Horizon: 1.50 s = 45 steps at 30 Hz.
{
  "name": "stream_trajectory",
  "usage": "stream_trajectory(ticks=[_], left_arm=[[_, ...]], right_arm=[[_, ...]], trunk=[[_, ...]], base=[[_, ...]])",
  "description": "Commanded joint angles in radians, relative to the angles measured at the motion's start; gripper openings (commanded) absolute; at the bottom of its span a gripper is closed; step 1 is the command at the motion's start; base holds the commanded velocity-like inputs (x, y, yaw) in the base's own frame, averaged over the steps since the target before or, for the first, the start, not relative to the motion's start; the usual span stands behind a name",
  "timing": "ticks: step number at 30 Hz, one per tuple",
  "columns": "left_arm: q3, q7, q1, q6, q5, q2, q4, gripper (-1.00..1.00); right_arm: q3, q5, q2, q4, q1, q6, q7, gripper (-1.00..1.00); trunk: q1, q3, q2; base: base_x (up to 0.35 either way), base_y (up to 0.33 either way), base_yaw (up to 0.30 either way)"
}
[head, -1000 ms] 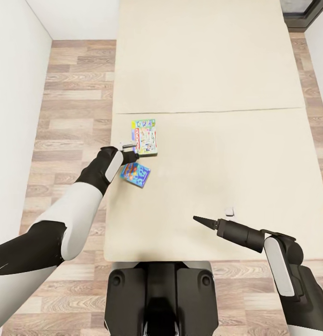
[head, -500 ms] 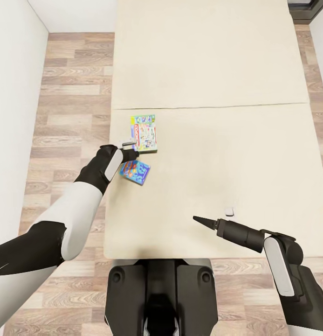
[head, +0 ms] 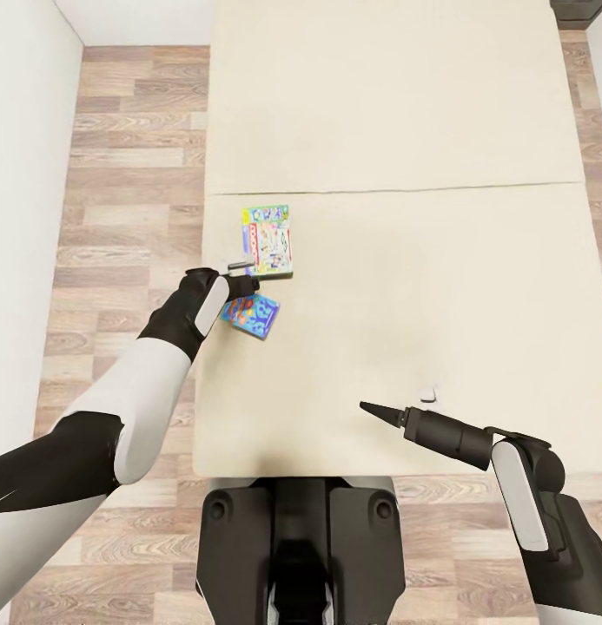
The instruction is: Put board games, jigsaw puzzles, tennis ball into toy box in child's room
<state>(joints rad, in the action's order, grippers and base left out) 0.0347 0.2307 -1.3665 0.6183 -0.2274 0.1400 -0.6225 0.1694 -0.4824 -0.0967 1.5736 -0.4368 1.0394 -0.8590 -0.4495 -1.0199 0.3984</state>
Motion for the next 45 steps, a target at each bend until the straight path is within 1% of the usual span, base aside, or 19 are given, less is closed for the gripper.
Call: stream_trajectory(ticks=[1,14,18,25,32,36,41,42,44,45], left_arm=[[0.004,0.008,0.000,0.002,-0.010,0.000,-0.005,1.00],[0.006,0.010,0.000,0.004,-0.010,0.000,-0.027,1.00],[0.007,0.010,0.000,0.003,-0.010,0.001,-0.027,1.00],[0.010,0.010,0.000,0.002,-0.010,0.001,-0.028,1.00],[0.010,0.010,0.000,0.000,-0.010,0.001,-0.028,1.00],[0.010,0.009,0.000,0.000,-0.010,0.000,-0.028,1.00],[0.010,0.010,0.000,0.000,-0.010,0.001,-0.028,1.00],[0.010,0.010,0.000,0.000,-0.010,0.001,-0.028,1.00],[0.011,0.010,0.000,-0.001,-0.010,0.001,-0.028,1.00],[0.011,0.009,0.000,-0.001,-0.010,0.001,-0.028,1.00]], right_arm=[[0.001,0.004,0.000,0.000,0.000,0.004,-0.006,1.00],[0.001,0.004,-0.001,0.002,0.000,0.004,-0.007,1.00],[0.001,0.004,-0.001,0.001,0.001,0.001,-0.009,1.00],[0.002,0.002,0.000,0.002,0.022,-0.006,-0.011,1.00],[0.003,0.002,0.000,0.003,0.025,-0.005,-0.015,1.00],[0.003,-0.006,0.000,0.004,0.026,0.004,-0.020,1.00],[0.001,-0.014,0.000,0.004,0.027,0.008,-0.058,1.00],[0.000,-0.015,0.000,0.005,0.027,0.008,-0.088,1.00],[0.000,-0.016,0.000,0.005,0.027,0.008,-0.123,1.00],[0.001,-0.017,0.000,0.005,0.028,0.008,-0.159,1.00]], trunk=[[-0.001,-0.003,0.002],[-0.001,-0.022,0.002],[-0.001,-0.024,0.002],[-0.001,-0.025,0.002],[-0.001,-0.025,0.002],[-0.001,-0.025,0.002],[-0.001,-0.025,0.002],[-0.001,-0.025,0.002],[-0.001,-0.025,0.002],[-0.001,-0.025,0.002]], base=[[0.000,0.000,0.000],[0.000,0.000,0.000],[0.000,0.000,0.000],[0.000,0.000,0.000],[0.000,0.000,0.000],[0.000,0.000,0.000],[0.000,0.000,0.000],[0.000,0.000,0.000],[0.000,0.000,0.000],[0.000,0.000,0.000]])
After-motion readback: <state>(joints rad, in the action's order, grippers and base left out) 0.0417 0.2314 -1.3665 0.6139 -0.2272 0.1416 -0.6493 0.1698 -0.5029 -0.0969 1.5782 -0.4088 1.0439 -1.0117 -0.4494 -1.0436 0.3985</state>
